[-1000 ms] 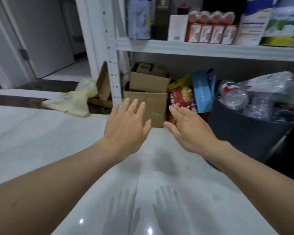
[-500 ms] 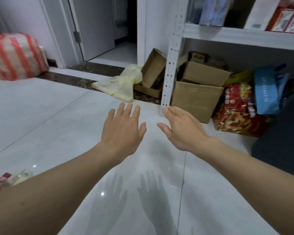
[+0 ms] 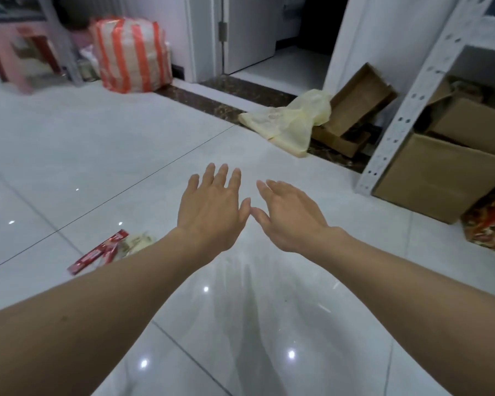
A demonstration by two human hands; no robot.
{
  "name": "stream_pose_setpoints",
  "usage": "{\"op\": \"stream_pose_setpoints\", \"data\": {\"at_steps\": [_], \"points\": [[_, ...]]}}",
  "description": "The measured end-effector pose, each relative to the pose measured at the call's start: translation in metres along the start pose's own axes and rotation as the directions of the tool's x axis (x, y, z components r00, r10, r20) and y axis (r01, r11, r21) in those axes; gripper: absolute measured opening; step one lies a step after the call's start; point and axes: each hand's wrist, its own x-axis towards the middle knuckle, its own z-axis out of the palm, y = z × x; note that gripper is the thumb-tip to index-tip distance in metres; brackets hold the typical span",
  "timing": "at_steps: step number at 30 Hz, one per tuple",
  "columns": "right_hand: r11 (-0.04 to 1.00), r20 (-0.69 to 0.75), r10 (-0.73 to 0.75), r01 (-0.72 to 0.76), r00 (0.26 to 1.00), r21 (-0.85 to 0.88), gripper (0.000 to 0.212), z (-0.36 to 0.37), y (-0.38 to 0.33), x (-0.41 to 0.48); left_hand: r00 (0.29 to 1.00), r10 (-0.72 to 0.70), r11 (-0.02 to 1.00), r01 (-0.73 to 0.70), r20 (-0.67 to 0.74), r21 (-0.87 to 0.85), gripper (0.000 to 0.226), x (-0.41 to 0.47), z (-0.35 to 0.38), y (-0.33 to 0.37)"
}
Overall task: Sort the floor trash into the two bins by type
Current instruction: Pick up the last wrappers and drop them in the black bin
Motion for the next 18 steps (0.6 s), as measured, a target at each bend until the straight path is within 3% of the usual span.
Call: {"op": "stream_pose_setpoints", "data": {"at_steps": [18], "points": [[0.985,0.161,-0.175,0.174,0.971,0.019,0.061,0.066,-0.13,0.047,0.976,-0.21,0.978,0.21,0.06,0.014,0.063,-0.056,0.048,-0.153]]}}
